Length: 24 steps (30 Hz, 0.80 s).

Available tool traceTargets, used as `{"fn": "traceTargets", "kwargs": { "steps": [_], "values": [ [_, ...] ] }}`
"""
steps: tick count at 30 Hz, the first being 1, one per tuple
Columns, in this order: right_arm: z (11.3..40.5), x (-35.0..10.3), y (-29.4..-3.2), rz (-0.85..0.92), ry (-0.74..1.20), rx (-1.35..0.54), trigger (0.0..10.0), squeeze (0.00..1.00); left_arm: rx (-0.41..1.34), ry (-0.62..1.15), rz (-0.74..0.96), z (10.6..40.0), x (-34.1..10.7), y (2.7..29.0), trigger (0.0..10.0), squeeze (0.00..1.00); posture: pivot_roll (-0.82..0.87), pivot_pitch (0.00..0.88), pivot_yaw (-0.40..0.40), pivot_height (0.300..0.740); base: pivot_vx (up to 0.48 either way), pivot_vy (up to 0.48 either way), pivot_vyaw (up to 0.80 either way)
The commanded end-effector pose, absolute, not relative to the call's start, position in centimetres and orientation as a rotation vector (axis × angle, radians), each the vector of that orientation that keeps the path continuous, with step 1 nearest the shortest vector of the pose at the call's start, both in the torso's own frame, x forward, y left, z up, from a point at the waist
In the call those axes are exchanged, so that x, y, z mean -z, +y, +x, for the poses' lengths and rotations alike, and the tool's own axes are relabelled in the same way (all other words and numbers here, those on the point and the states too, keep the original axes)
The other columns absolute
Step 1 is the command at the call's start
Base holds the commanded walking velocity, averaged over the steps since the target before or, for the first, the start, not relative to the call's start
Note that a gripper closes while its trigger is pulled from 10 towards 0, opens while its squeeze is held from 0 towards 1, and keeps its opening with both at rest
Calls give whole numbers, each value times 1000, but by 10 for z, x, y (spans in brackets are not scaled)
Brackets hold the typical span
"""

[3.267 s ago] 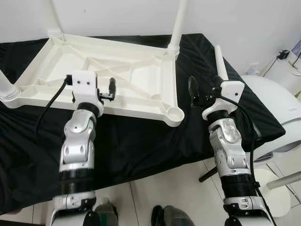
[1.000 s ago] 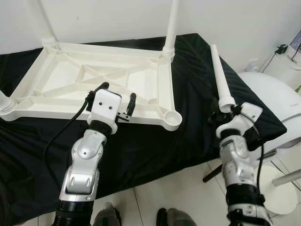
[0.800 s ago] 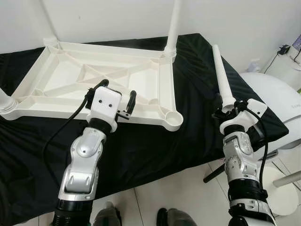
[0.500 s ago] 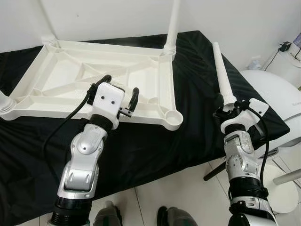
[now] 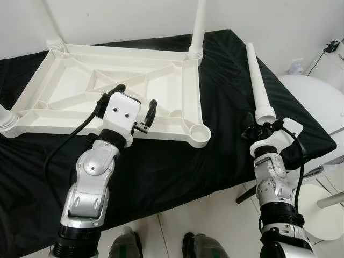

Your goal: Building children table

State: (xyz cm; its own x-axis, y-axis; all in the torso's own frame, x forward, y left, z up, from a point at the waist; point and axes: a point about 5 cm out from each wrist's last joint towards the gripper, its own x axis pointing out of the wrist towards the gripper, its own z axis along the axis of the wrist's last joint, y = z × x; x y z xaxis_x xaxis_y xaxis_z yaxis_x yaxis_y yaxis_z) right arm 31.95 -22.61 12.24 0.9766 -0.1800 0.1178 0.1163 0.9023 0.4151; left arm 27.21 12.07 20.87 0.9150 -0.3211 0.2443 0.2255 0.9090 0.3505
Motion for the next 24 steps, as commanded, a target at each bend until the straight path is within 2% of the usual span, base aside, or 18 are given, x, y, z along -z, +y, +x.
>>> {"fn": "traceTargets", "kwargs": {
  "steps": [1,24],
  "values": [
    [320,-122,-227,425,-159,153,10000,0,296,-301,326,271,-209,119,10000,0,53,177,14,740,0,0,0],
    [338,-131,-223,440,-182,120,10000,0,286,-297,346,267,-213,123,10000,0,91,189,22,740,0,0,0]
  ]
}}
